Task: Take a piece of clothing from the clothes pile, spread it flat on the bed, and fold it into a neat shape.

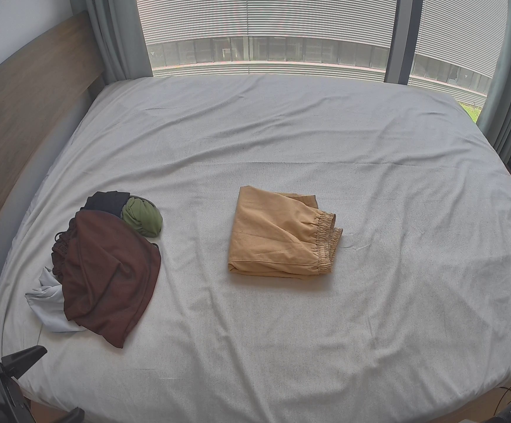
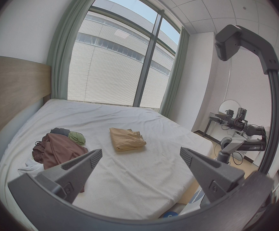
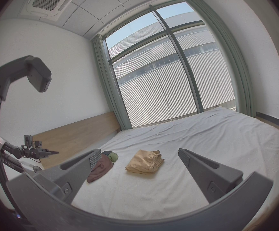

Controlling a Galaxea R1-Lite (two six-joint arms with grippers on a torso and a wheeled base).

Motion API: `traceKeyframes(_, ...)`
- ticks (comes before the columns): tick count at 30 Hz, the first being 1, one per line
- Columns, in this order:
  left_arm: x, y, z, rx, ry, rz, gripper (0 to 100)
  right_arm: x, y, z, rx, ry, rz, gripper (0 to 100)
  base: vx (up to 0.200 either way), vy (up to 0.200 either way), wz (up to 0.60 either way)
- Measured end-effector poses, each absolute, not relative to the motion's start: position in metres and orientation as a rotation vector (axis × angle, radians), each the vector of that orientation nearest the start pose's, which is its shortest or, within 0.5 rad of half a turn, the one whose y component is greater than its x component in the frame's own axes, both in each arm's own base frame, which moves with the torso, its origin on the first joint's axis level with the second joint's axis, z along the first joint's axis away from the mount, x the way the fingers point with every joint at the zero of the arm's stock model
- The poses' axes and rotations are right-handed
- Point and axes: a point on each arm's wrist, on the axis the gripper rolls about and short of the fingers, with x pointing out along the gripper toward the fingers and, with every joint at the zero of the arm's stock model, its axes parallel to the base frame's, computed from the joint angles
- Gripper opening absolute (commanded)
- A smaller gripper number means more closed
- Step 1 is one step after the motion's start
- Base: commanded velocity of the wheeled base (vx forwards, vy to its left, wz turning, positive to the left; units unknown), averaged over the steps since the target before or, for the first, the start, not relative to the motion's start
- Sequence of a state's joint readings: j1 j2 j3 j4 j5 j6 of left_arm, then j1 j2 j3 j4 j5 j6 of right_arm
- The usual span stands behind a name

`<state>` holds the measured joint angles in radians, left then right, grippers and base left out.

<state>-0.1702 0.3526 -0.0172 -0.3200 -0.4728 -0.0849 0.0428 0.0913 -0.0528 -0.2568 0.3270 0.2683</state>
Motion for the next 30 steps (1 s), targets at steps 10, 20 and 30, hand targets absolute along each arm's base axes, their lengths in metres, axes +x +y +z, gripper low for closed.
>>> traceKeyframes(10,-0.015,-0.008,0.100,-0.075,-0.016,-0.595,100,-0.025,0.006,0.099,0.147,-0.151,0.288,100,0.000,0.000,0.00)
traceKeyframes(20,-0.019,-0.007,0.096,-0.057,-0.049,-0.437,100,-0.024,0.000,0.089,0.058,-0.084,0.016,100,0.000,0.000,0.00)
traceKeyframes(30,-0.023,-0.005,0.088,-0.038,-0.057,-0.214,100,-0.024,-0.001,0.088,0.049,-0.082,-0.020,100,0.000,0.000,0.00)
